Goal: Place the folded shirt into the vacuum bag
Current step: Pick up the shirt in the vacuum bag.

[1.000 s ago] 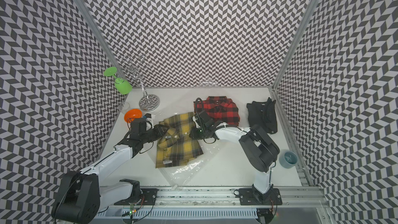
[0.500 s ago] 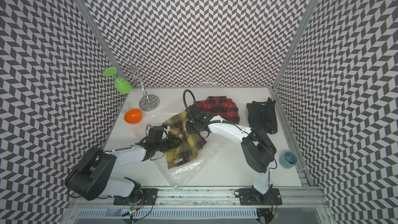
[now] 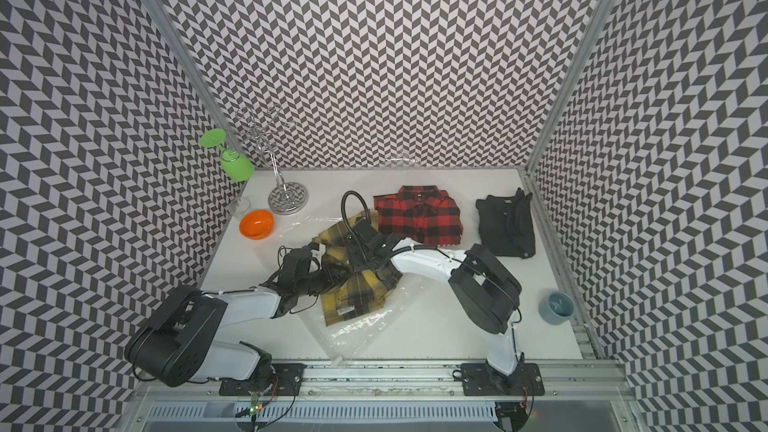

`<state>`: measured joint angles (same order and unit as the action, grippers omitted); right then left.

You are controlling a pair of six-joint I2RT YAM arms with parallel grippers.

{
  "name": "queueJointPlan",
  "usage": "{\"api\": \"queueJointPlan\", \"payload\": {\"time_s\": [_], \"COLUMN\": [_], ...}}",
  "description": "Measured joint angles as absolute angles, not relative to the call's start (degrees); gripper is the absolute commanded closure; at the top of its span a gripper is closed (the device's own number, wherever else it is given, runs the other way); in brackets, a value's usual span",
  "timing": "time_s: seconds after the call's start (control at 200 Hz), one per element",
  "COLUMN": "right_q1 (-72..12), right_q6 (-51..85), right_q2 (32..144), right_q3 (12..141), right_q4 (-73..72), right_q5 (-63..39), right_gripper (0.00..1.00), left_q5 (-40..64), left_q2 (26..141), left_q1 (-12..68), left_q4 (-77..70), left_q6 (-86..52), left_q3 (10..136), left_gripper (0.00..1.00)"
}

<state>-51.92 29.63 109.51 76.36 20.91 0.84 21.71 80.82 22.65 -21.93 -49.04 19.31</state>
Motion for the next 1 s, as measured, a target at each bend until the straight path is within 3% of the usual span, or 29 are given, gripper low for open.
{"api": "queueJointPlan", "payload": {"time_s": [0.2,0.461,0.466,0.471,0.481,0.501,0.551,0.741,1.001], "right_q1": [-52.1,-54.19,-54.22,-54.22,-54.24,-54.28,-54.39,-54.72,-50.92], "right_q6": [29.08,27.9,27.9,27.86,27.83,27.83,27.51,25.36,21.98], "right_q2": [110.96,116.31,116.33,116.38,116.4,116.46,116.38,111.28,93.38], "right_q3": [75.68,77.93,77.93,77.93,77.93,77.89,77.43,74.02,72.82], "right_q4": [19.18,19.77,19.77,19.73,19.7,19.68,19.64,19.42,22.65], "right_q5": [0.38,9.63,9.72,9.87,9.98,10.26,12.38,15.05,10.09], "right_gripper": [0.29,0.32,0.33,0.53,0.69,0.76,0.84,1.0,1.0], "left_q5": [22.65,23.62,23.64,23.68,23.77,23.9,24.18,23.64,19.53], "left_q2": [78.72,78.24,78.19,78.17,77.91,77.54,75.55,62.94,59.31], "left_q1": [20.58,19.46,19.42,19.4,19.27,19.05,18.15,10.94,7.01], "left_q4": [-21.87,-21.32,-21.3,-21.26,-21.02,-20.51,-17.76,-2.28,11.42], "left_q6": [-49.19,-49.08,-49.08,-49.08,-48.97,-48.93,-48.21,-42.5,-31.92], "left_q3": [17.78,17.78,17.78,17.78,17.8,17.87,18.41,28.56,47.2], "left_gripper": [0.67,0.66,0.66,0.66,0.66,0.66,0.65,0.63,0.61]}}
